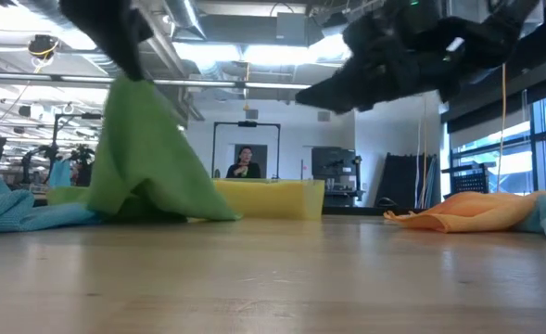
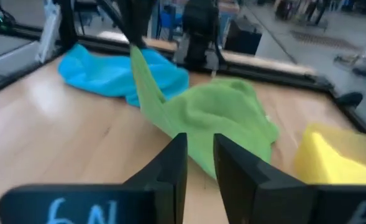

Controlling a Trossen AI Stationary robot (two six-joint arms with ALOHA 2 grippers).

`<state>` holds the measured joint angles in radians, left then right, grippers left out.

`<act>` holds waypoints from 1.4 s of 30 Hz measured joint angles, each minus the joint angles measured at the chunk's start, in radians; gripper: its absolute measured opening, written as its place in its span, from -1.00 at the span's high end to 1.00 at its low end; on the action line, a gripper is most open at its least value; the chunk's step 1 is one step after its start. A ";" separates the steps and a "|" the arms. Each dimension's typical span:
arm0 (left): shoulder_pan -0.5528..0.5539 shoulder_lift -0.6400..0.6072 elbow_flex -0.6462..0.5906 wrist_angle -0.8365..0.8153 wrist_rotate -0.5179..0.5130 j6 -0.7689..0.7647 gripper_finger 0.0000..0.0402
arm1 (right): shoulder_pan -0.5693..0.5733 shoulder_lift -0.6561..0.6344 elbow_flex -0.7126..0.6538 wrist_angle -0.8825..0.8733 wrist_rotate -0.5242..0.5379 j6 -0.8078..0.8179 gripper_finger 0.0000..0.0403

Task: Fold microfiber towels
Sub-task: Fold the green towel

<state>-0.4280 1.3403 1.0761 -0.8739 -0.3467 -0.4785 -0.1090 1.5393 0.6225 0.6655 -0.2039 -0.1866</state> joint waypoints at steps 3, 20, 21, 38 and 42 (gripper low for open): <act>-0.051 0.000 0.000 -0.028 0.000 -0.081 1.00 | 0.030 0.113 0.070 -0.046 0.006 -0.054 0.60; -0.313 0.000 0.000 -0.034 -0.070 -0.347 1.00 | 0.084 0.477 0.347 -0.269 0.202 -0.295 0.07; -0.316 0.000 0.000 -0.034 -0.071 -0.352 1.00 | 0.088 0.477 0.349 -0.281 0.198 -0.298 0.03; -0.319 0.000 0.000 -0.035 -0.072 -0.380 1.00 | 0.199 0.453 0.354 -0.480 0.505 -0.448 -0.06; -0.319 0.000 0.000 -0.035 -0.072 -0.385 1.00 | 0.229 0.387 0.342 -0.553 0.582 -0.441 -0.06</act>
<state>-0.7467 1.3403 1.0763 -0.9089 -0.4191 -0.8639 0.1199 1.9264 0.9646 0.1124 0.3786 -0.6274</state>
